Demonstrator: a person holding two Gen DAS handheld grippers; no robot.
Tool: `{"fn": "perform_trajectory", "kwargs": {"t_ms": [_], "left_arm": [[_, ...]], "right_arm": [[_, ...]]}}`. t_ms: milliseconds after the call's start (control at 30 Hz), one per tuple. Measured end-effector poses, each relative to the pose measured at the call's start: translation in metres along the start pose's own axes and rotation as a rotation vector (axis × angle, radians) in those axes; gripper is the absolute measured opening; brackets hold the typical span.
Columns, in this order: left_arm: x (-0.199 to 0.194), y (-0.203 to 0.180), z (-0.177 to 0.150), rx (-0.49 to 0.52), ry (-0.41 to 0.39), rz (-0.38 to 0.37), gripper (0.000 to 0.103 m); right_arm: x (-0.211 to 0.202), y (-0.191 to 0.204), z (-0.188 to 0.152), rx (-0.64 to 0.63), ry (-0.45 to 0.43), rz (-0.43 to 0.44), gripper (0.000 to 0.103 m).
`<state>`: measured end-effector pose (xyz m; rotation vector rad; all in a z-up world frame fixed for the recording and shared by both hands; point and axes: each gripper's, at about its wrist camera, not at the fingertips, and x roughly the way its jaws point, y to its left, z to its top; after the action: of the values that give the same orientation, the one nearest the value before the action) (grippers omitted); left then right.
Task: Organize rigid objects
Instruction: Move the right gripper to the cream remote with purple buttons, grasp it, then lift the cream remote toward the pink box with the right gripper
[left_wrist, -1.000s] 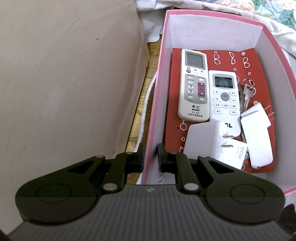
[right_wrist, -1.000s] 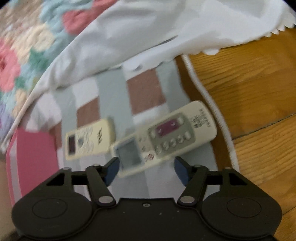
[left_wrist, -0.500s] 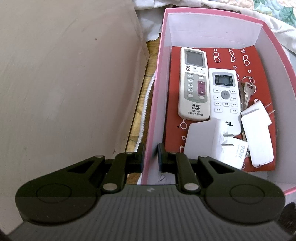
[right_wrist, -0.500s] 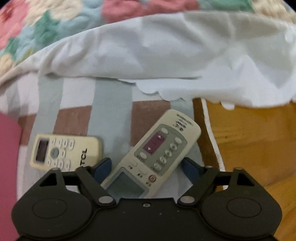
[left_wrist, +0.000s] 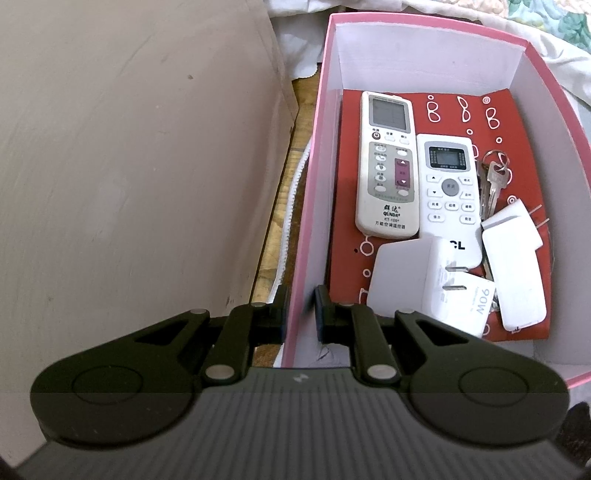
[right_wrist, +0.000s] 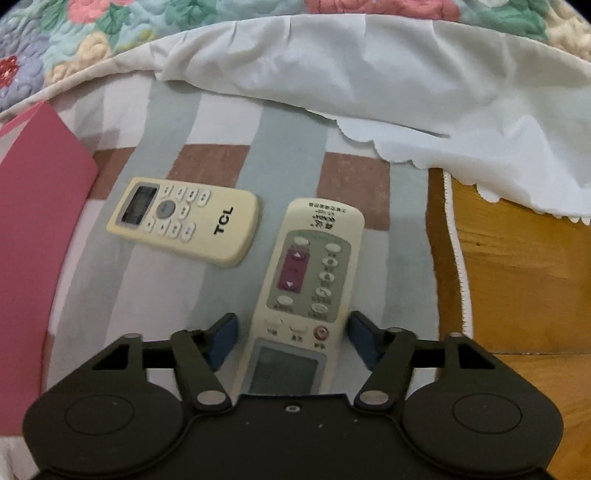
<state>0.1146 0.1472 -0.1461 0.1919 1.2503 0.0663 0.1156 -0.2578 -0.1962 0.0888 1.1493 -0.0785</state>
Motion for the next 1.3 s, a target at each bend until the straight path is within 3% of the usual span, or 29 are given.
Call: {"fn": "perform_trajectory", "kwargs": {"t_ms": [67,167,467,733,933,1100,1300], "left_arm": [[0.001,-0.001,0.001,0.000,0.004,0.005,0.014],[0.002,-0.001,0.001,0.002,0.007,0.009,0.014],[0.004,-0.001,0.001,-0.004,0.015,0.010,0.014],[0.006,0.002,0.003,-0.027,0.044,-0.010,0.014],[0.004,0.002,0.001,-0.029,0.035,-0.021,0.013],[0.002,0.005,0.000,-0.026,0.026,-0.035,0.012],[0.000,0.007,-0.001,-0.003,0.017,-0.055,0.011]], "right_arm": [[0.004,0.008,0.002,-0.039,-0.018,-0.042,0.078],[0.004,0.008,0.008,-0.049,-0.046,-0.029,0.059],[-0.022,-0.002,-0.011,-0.079,-0.108,0.032,0.058],[-0.067,0.009,0.001,-0.080,-0.220,0.096,0.058],[-0.122,0.049,0.009,-0.140,-0.310,0.293,0.059],[-0.153,0.103,0.011,-0.276,-0.335,0.435,0.059],[-0.156,0.182,0.007,-0.542,-0.342,0.434,0.059]]}}
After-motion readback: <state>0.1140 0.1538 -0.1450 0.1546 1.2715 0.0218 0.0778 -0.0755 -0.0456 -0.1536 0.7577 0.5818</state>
